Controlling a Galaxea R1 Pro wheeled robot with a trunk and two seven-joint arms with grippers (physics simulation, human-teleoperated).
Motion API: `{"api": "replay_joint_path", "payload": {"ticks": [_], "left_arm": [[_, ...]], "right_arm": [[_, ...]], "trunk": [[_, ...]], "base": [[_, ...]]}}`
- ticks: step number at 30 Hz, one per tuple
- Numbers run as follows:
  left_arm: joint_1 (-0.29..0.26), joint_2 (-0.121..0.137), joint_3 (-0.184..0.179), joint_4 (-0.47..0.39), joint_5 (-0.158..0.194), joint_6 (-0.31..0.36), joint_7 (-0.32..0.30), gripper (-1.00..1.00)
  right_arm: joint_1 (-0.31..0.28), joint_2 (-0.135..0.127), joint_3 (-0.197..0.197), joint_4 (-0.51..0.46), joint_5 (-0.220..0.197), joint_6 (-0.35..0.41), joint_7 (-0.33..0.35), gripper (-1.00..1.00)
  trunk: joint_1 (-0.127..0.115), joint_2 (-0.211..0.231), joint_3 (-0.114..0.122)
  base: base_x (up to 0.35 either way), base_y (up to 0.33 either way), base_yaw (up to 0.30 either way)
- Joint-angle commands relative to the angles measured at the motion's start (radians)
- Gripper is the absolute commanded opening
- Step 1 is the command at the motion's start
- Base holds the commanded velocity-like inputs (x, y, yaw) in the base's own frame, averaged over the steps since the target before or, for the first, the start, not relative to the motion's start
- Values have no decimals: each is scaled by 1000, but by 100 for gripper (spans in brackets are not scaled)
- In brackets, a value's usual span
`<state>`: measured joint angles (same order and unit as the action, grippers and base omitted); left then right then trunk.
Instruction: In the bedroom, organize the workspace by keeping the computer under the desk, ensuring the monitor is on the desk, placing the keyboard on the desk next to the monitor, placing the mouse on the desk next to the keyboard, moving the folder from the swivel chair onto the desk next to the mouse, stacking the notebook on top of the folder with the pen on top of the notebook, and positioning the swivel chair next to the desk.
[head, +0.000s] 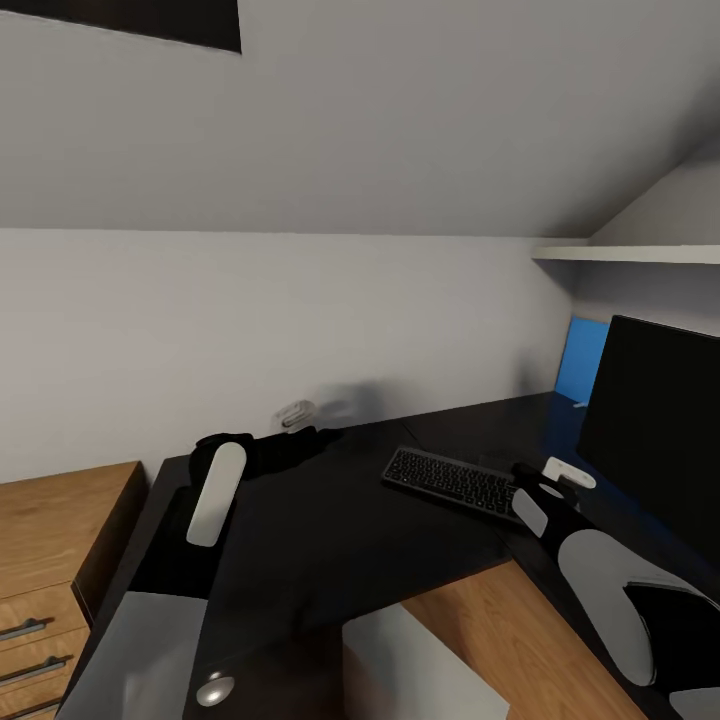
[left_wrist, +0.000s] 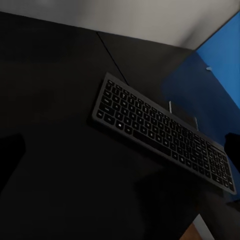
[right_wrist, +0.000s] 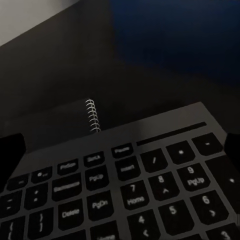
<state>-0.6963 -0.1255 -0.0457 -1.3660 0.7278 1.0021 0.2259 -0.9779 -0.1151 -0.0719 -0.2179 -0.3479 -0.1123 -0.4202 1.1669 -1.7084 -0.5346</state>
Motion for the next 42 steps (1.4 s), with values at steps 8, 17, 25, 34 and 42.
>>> {"api": "replay_joint_path", "payload": {"ticks": [8,17,25,34,42], "left_arm": [[0,0,0,-1,10,3,10,100],[-1,0,0,-1,10,3,10,100],[-1,0,0,-2,10,3,10,100],[0,-1,0,-1,10,2,10,100],[-1,0,0,-1,10,0,11,100]], "right_arm": [[-1,-1,-20,1,-10,-1,1,100],[-1,-1,-73,1,-28,14,1,100],[-1,-3,-79,1,-28,14,0,100],[-1,-11,-81,1,-28,13,-1,100],[-1,-16,-81,0,-29,10,-2,100]], "trunk": [[0,-1,-1],[0,-1,-1],[0,-1,-1],[0,-1,-1],[0,-1,-1]], "base": [[0,0,0],[0,0,0],[0,0,0],[0,0,0],[0,0,0]]}}
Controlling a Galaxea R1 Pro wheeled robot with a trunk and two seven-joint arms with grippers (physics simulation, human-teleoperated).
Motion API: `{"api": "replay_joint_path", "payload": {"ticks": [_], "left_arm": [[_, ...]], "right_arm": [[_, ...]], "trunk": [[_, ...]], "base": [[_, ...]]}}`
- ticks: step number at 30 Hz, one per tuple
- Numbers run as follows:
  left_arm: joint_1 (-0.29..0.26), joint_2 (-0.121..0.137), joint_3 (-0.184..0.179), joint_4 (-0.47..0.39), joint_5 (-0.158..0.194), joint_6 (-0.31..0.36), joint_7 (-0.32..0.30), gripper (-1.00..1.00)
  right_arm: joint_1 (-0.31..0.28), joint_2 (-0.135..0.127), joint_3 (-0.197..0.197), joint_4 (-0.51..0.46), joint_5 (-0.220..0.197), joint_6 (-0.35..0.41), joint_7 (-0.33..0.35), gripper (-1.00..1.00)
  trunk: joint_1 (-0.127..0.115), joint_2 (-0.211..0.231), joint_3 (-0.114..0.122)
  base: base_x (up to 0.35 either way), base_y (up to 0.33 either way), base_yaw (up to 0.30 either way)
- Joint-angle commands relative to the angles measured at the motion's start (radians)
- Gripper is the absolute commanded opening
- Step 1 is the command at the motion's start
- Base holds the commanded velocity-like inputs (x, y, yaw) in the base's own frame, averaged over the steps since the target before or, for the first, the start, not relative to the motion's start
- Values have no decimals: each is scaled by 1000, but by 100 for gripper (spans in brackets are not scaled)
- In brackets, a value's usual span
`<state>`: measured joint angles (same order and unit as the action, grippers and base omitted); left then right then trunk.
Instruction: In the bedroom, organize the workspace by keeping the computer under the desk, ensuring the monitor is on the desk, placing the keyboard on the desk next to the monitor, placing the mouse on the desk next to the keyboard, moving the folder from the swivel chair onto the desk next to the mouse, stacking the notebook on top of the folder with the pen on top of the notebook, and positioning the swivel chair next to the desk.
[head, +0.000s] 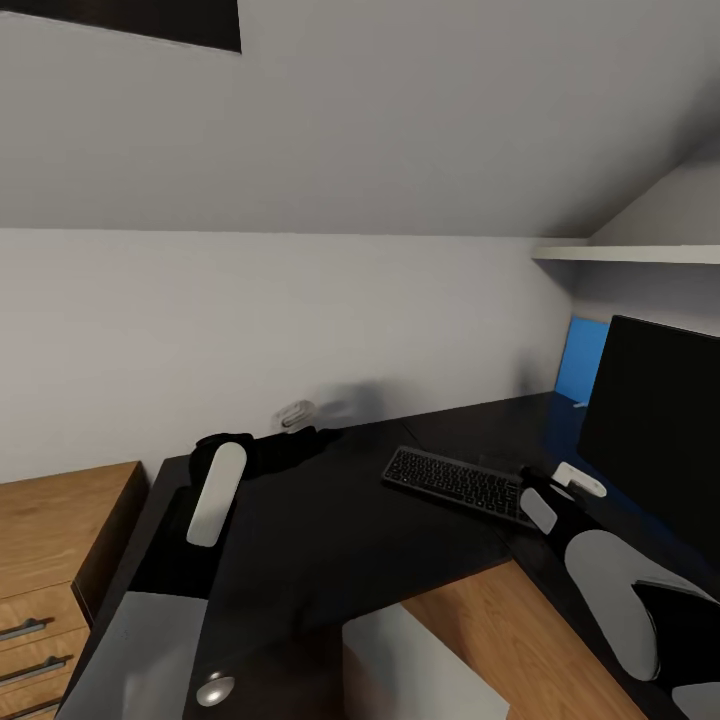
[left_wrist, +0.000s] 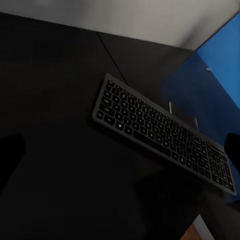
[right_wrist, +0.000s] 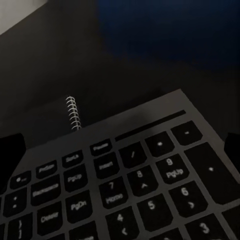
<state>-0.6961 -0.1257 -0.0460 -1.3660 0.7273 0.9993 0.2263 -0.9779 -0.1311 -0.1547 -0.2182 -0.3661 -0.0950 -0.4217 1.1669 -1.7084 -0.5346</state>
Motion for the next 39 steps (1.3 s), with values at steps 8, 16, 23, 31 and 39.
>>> {"api": "replay_joint_path", "payload": {"ticks": [8,16,23,31,39], "left_arm": [[0,0,0,-1,11,2,10,100],[0,0,0,-1,11,4,10,100],[-1,0,0,-1,13,7,9,100],[0,-1,0,-2,11,7,9,100],[-1,-1,1,-2,11,7,10,100]], "right_arm": [[-1,1,2,0,-11,-9,0,100],[-1,1,2,0,-11,-9,0,100],[-1,0,1,0,-11,-9,0,100],[-1,1,3,0,-10,-9,1,100],[-1,0,2,0,-10,-9,1,100]], "trunk": [[0,-1,-1],[0,-1,1],[0,-1,1],[0,-1,1],[0,-1,1]], "base": [[0,0,-4],[0,0,-93],[0,0,-24],[0,0,-1],[0,0,0]]}}
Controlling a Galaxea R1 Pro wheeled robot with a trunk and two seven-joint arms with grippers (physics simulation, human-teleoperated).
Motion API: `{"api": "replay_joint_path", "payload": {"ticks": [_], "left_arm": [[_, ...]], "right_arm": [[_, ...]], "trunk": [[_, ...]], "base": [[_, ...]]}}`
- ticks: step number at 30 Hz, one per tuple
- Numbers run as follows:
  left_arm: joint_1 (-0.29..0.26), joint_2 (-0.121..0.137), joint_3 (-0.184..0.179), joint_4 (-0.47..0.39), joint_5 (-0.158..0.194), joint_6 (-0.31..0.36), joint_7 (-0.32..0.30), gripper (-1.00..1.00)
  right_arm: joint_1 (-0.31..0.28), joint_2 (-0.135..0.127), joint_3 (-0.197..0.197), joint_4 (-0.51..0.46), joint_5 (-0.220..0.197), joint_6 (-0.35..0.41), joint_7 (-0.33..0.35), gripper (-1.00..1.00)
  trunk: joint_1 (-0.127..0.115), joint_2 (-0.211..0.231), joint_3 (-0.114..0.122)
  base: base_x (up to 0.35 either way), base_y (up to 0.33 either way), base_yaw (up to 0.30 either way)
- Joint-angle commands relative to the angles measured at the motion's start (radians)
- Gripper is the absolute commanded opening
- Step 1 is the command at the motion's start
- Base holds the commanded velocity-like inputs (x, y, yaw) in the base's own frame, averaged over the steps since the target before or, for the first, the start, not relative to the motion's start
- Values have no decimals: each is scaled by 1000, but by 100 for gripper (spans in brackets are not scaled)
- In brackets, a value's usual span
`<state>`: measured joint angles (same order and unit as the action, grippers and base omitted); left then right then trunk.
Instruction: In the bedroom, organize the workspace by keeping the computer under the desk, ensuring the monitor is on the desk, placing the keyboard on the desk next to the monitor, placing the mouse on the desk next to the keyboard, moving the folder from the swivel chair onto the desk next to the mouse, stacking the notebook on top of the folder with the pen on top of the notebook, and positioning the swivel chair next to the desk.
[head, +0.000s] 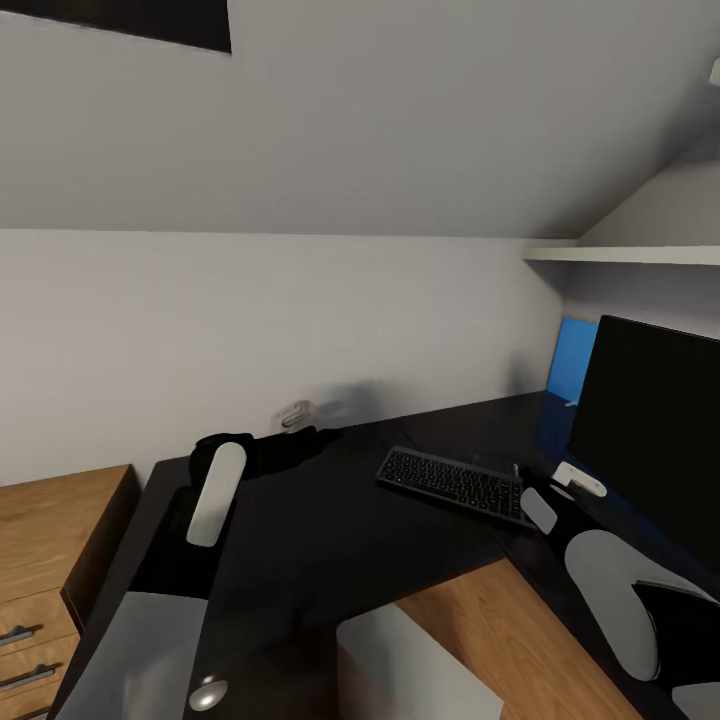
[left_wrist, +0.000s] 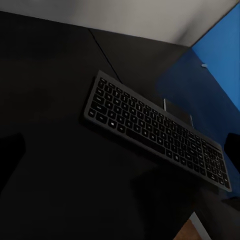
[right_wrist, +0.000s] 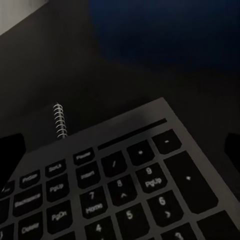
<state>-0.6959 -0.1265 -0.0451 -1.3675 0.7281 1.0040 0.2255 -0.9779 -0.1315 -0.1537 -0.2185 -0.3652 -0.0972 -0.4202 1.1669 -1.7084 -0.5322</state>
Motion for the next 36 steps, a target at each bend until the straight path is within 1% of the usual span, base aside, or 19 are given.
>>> {"api": "replay_joint_path", "payload": {"ticks": [1,7,10,11,12,17,36], "left_arm": [[-1,0,0,-1,11,3,10,100],[-1,0,2,-2,11,3,11,100],[-1,0,3,-2,11,2,11,100],[-1,0,3,-2,11,2,11,100],[-1,0,3,-2,11,2,11,100],[-1,-1,2,-2,11,3,11,100],[-1,-1,3,-2,11,2,11,100]], "right_arm": [[-1,0,1,0,-11,-7,0,100],[-1,0,-1,1,-11,-4,-2,100],[-1,-2,-21,1,-12,3,-4,100],[-1,-2,-33,1,-12,11,-4,100],[-1,-7,-55,1,-12,32,-5,100],[-1,-21,-70,1,-12,52,-5,100],[-1,-25,-74,1,-12,57,-5,100]], "trunk": [[0,-1,-1],[0,-1,-1],[0,-1,-1],[0,-1,-1],[0,-1,-1],[0,-1,-1],[0,-1,-1]], "base": [[0,0,0],[0,0,0],[0,0,0],[0,0,0],[0,0,0],[0,0,0],[0,0,0]]}}
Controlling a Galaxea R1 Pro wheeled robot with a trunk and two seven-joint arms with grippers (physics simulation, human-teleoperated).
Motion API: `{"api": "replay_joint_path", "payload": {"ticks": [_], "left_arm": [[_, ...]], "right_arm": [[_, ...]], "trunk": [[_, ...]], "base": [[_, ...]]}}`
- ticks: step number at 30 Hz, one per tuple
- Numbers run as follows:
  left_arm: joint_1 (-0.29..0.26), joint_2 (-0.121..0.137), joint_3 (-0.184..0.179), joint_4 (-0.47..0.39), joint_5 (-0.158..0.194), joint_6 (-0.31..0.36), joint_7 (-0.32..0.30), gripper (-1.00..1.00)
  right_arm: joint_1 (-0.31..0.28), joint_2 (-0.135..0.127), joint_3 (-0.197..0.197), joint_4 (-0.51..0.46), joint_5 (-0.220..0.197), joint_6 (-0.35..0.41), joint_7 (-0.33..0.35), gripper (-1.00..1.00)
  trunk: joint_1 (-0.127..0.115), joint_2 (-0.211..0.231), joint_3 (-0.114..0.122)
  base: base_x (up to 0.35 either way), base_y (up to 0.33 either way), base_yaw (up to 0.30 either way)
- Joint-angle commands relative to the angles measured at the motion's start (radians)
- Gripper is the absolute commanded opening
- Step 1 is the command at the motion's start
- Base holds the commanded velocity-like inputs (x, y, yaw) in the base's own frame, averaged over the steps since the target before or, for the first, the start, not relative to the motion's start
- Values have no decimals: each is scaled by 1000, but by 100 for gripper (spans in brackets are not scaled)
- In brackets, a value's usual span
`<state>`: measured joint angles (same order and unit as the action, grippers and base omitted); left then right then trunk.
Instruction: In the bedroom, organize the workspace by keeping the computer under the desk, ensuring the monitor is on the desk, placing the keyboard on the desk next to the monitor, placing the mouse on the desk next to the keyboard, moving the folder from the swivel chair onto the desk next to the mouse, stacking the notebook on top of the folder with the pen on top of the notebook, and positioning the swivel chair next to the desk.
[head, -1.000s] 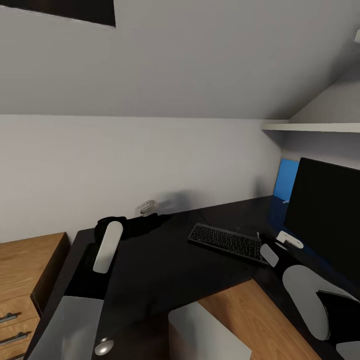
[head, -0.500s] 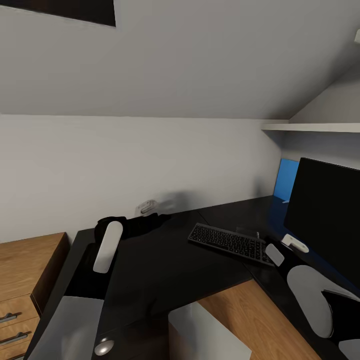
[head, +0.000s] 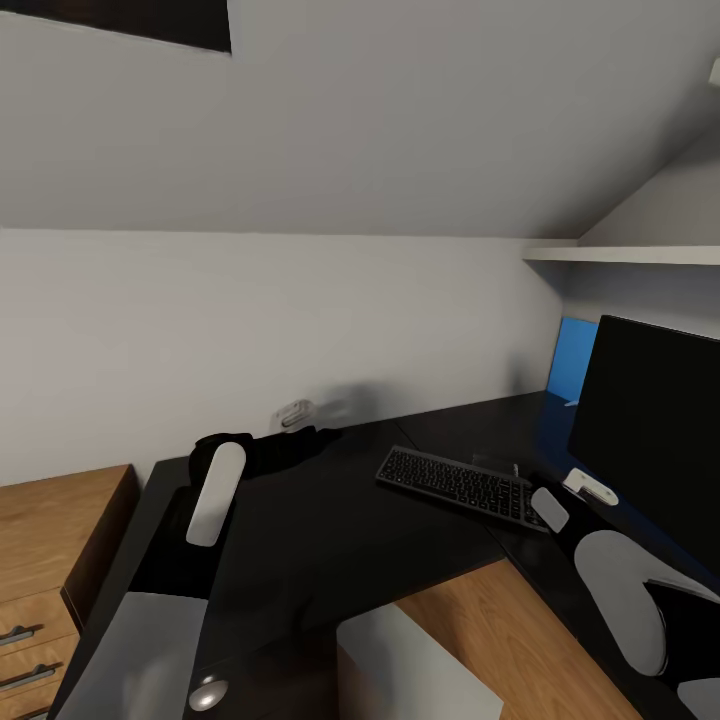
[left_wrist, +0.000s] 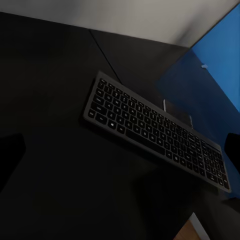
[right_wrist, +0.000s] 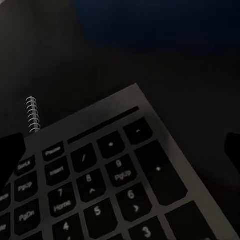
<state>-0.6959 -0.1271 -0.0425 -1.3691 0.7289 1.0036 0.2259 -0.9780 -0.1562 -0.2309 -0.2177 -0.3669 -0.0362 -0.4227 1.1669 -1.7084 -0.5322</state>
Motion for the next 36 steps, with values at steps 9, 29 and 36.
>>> {"api": "replay_joint_path", "payload": {"ticks": [9,29,36], "left_arm": [[-1,0,0,-1,11,3,12,100],[-1,0,0,-1,11,3,12,100],[-1,0,0,-1,26,3,12,100]], "right_arm": [[-1,1,4,1,-12,-4,-2,100],[-1,1,4,1,-12,-4,-2,100],[-1,1,4,1,-12,-4,-2,100]], "trunk": [[23,-43,-20],[50,-92,-42],[50,-92,-42]], "base": [[0,0,0],[0,0,0],[0,0,0]]}}
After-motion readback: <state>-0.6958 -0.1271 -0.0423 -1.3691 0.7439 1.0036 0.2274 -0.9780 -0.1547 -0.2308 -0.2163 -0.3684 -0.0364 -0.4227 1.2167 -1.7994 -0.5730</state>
